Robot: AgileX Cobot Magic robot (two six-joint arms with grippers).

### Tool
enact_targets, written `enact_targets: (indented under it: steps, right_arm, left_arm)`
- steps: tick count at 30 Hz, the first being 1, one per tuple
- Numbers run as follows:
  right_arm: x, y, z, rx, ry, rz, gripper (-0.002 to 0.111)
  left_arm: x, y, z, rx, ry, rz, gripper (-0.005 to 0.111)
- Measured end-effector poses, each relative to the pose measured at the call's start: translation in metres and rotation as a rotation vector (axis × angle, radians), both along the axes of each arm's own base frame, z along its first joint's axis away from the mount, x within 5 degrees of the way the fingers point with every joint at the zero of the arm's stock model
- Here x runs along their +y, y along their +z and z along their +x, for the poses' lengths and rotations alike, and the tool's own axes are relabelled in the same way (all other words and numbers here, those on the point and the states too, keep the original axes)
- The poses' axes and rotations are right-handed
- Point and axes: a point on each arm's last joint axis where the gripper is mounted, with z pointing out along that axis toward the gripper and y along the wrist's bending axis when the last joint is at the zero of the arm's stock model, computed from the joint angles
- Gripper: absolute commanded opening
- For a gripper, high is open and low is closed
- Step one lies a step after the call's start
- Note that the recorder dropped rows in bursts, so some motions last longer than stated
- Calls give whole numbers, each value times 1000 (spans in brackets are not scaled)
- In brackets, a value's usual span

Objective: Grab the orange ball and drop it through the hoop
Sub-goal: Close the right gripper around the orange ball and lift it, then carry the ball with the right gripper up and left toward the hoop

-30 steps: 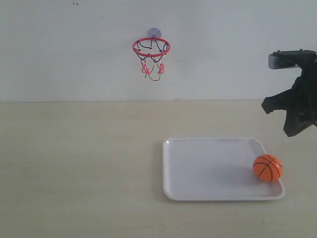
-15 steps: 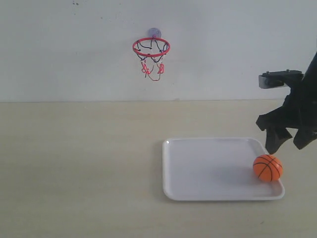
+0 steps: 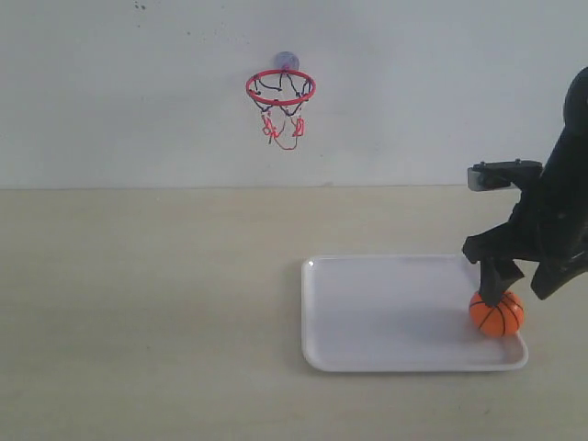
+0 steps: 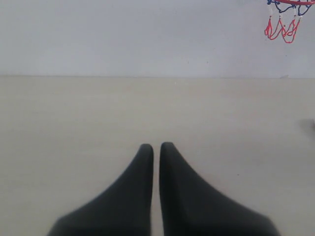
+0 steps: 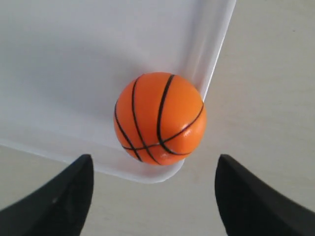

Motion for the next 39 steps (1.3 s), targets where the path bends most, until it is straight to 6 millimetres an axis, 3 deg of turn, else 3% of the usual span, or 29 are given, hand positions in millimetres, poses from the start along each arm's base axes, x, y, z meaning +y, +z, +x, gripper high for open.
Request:
enact_targets:
  steps: [15,19,23,27,33,36,39]
  right_arm:
    - [4,-41,15,4,-17,30,66]
    - [4,-43,17,-12,-20,30,41]
    - [4,-43,17,-12,-20,30,3]
    - [5,-41,15,25,-43,40,0]
    - [9,-18,17,88,-44,81,0]
    - [14,12,16,65,-50,134,0]
    - [18,55,10,-20,-43,204,0]
  left_arm:
    - [0,0,0,0,0,0,4]
    - [0,0,0,0,0,0,4]
    - [0,0,0,0,0,0,4]
    - [0,0,0,0,0,0,4]
    - [0,0,0,0,0,0,4]
    - [0,0,0,0,0,0,4]
    - [0,0,0,0,0,0,4]
